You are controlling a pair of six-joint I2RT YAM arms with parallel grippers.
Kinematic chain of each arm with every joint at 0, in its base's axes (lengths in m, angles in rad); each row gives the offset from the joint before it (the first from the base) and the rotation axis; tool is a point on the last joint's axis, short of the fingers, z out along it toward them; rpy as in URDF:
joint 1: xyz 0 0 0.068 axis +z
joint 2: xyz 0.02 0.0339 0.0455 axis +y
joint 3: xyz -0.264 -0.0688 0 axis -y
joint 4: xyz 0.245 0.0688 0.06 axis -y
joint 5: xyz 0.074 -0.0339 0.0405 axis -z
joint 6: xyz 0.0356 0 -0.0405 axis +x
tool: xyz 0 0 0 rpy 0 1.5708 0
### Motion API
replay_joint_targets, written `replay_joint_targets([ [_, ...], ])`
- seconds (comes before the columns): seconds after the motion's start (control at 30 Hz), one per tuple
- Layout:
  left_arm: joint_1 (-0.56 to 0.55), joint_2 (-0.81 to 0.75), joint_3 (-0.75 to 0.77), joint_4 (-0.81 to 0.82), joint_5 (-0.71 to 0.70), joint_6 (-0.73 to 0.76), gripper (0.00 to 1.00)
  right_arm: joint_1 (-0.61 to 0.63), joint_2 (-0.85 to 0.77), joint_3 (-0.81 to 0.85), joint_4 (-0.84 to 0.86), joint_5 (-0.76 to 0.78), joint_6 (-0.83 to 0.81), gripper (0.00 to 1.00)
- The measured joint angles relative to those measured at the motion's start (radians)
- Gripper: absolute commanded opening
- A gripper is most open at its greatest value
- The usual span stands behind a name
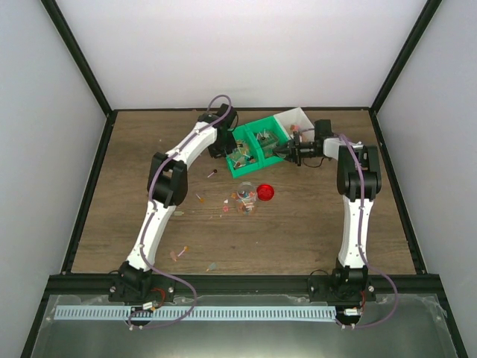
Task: Pack the candies
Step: Scoop the fake candies from the storage box.
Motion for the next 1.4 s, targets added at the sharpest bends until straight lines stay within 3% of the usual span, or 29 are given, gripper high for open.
replay_joint_targets([
  [0.53,0.005,0.0,0.0,0.005,0.01,-0.012,0.04,0.0,-0.055,-0.137,0.084,0.04,-0.253,0.01],
  [1.4,0.02,-0.051,-0.098,0.061,0.07,0.09,0.04,-0.008,-0.228,-0.333,0.035,0.101,-0.334,0.01],
])
